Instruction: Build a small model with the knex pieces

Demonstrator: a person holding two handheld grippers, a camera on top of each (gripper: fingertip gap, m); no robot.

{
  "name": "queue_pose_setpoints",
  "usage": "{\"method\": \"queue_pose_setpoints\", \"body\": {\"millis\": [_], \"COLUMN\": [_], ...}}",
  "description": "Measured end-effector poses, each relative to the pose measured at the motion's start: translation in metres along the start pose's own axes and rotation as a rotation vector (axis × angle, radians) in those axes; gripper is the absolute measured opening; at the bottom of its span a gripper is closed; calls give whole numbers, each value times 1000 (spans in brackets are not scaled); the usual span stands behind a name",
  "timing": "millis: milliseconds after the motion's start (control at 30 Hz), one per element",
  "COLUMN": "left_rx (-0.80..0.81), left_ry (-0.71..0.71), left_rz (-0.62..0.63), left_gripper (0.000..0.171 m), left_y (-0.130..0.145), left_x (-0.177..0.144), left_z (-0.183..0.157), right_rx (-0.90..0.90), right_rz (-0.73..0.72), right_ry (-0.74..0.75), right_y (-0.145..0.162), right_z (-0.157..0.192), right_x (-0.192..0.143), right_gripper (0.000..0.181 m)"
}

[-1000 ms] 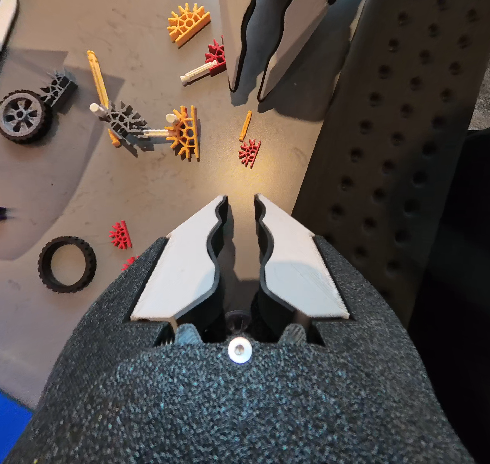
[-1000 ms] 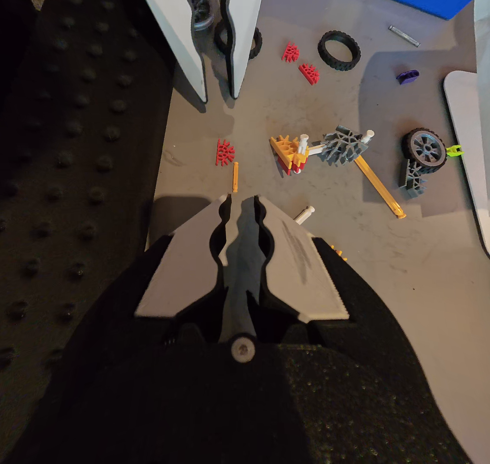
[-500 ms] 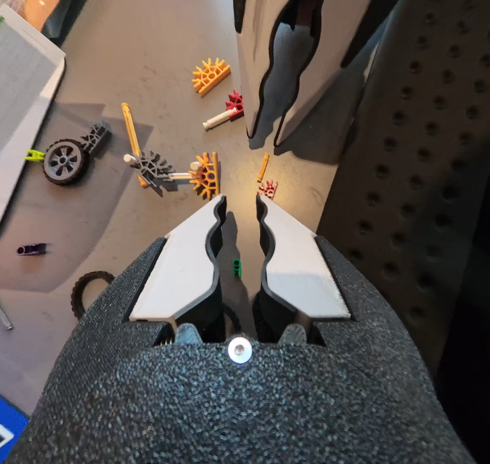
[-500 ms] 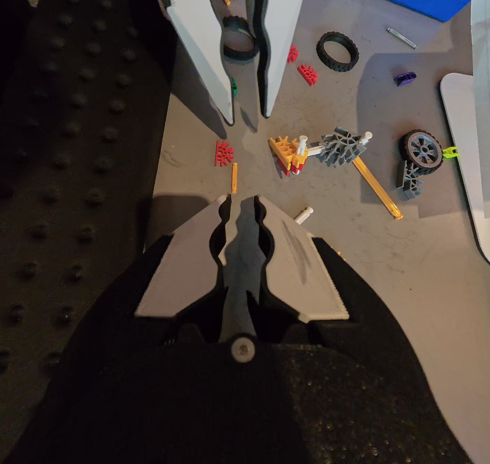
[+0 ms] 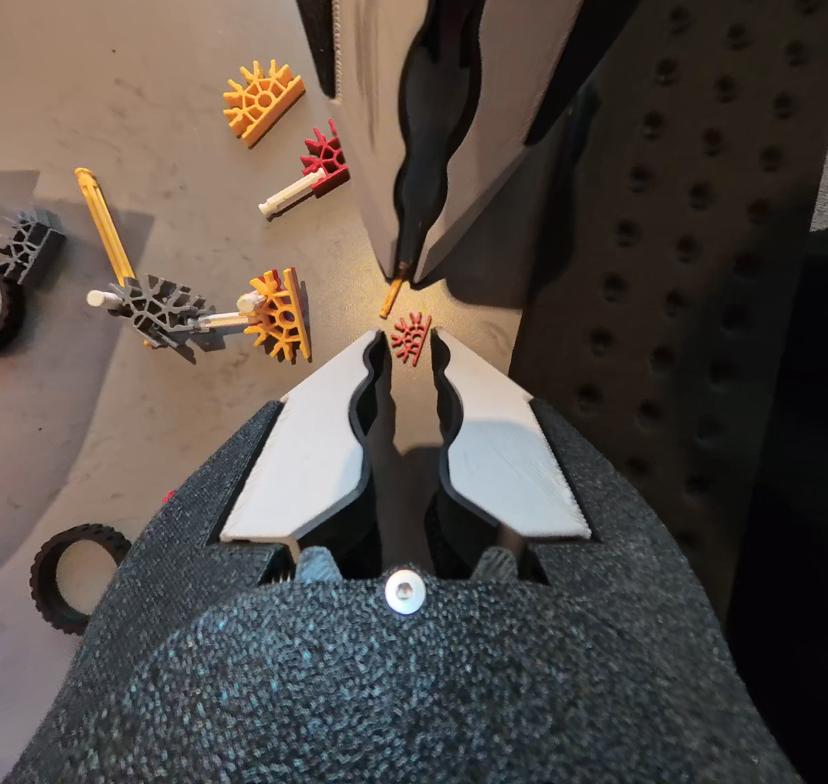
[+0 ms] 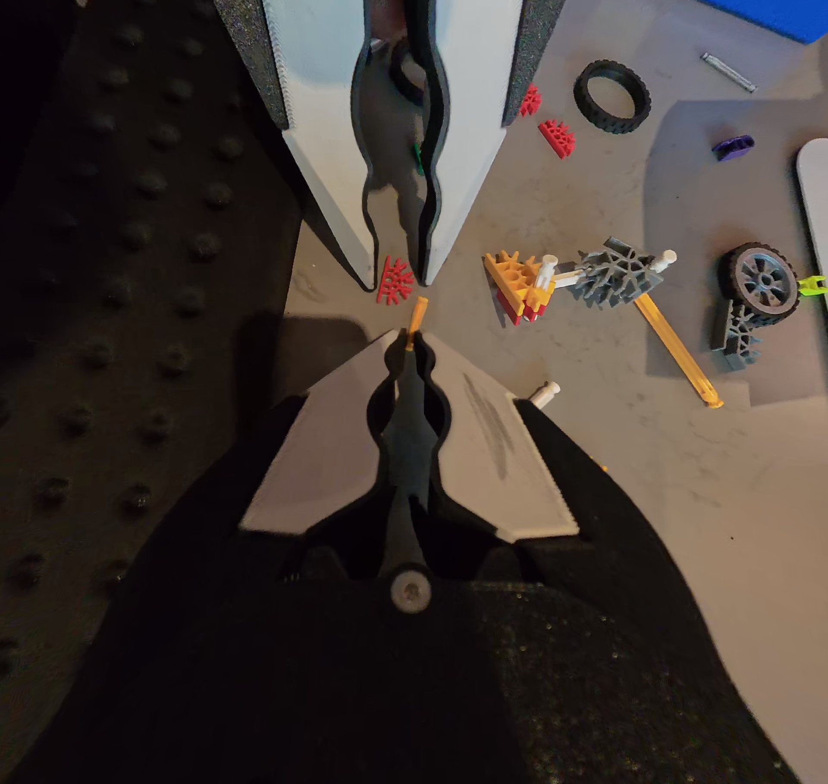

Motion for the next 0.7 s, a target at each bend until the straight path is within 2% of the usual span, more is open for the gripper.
{"method": "queue_pose_setpoints", "body": {"millis": [300, 500, 700], "left_rx": [15, 52, 3], "left_ry": [-9, -74, -119], "left_rz": [-16, 4, -22], "left_gripper": [13, 13, 13], "left_y": [0, 5, 8], "left_x": [0, -5, -7], "left_z": [0, -3, 8], "right_rx": [-4, 6, 11], "right_rz": [0, -9, -12], "right_ry": [8, 25, 36], "right_y": [0, 2, 2], "right_z": [-1, -5, -7], "right_x": [0, -5, -7], "right_gripper": [2, 2, 2]}}
Point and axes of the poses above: each gripper's, where its closed fingertips meet, x out along the fingers, y out of its underside, z = x × y across the jaws, the point moved 3 cm from there along -x, back along the fingers, and after that the axes turned 5 degrees about -x, right-handed, at the moved point
